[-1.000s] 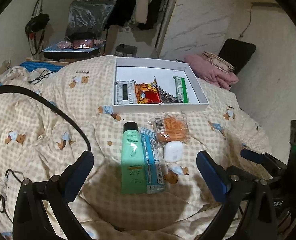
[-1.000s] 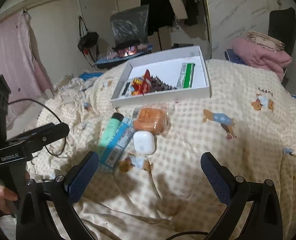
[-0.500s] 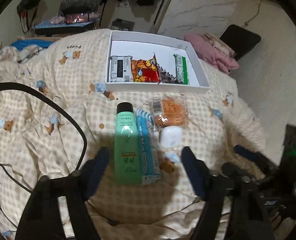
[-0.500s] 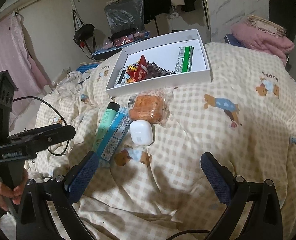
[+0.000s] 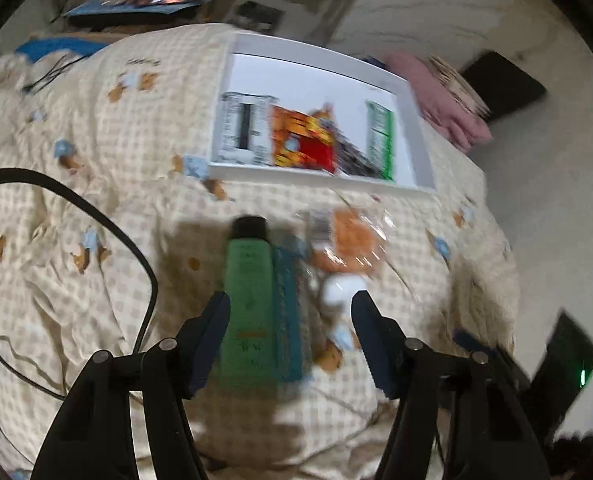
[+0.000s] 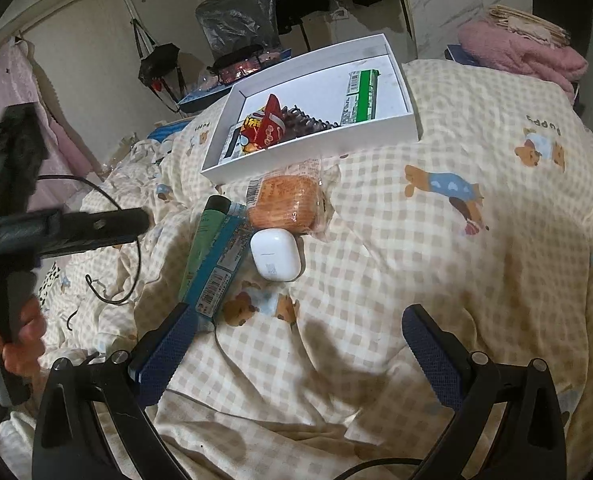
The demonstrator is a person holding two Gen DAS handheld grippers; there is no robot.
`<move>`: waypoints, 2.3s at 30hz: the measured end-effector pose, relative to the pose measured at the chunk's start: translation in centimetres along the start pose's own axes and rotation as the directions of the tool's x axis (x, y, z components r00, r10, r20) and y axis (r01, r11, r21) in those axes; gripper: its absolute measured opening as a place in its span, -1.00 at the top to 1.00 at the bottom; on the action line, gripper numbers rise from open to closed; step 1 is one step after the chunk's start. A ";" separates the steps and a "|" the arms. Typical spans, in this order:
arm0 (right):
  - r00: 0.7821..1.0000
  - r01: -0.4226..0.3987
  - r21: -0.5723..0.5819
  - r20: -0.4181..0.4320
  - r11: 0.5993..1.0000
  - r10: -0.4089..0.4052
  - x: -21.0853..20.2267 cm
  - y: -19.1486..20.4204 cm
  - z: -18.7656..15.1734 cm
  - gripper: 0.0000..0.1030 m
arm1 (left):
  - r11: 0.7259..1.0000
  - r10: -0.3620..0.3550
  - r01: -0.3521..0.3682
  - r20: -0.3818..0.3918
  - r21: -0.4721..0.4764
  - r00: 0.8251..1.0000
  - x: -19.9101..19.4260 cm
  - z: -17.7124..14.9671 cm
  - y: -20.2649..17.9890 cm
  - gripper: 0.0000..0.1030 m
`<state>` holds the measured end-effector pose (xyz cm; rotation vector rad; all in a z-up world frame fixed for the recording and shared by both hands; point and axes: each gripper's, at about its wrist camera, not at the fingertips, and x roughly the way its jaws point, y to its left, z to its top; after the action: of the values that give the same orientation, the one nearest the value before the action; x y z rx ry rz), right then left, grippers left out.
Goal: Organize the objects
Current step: 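Move the left tool down around the green lotion tube, then close the left tool on the green lotion tube and lift it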
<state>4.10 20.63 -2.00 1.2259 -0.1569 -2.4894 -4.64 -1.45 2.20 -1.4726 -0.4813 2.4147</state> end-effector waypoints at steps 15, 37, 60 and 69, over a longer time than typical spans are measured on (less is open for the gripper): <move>0.999 -0.013 0.010 -0.030 1.000 0.013 0.7 -0.1 -0.1 -1.00 | 0.996 0.037 -0.041 -0.051 -0.073 0.998 3.9 -0.7 2.7 0.02; 0.997 -0.029 0.036 -0.071 0.999 0.032 1.6 -0.8 -0.1 -1.00 | 0.993 0.110 -0.103 -0.148 0.051 0.983 7.6 -0.9 1.7 -0.29; 0.996 -0.029 0.038 -0.082 0.999 0.032 1.6 -0.7 -0.2 -1.00 | 0.993 0.106 -0.101 -0.100 0.060 0.989 7.3 -0.7 2.5 0.05; 0.996 -0.033 0.044 -0.086 0.999 0.037 1.8 -0.8 -0.3 -1.00 | 0.995 -0.026 0.018 0.073 0.102 0.997 2.3 -0.9 1.6 0.05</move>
<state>3.11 20.77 -3.72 1.3343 -0.2074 -2.4096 -4.93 -1.84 -0.72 -1.3334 -0.3819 2.4452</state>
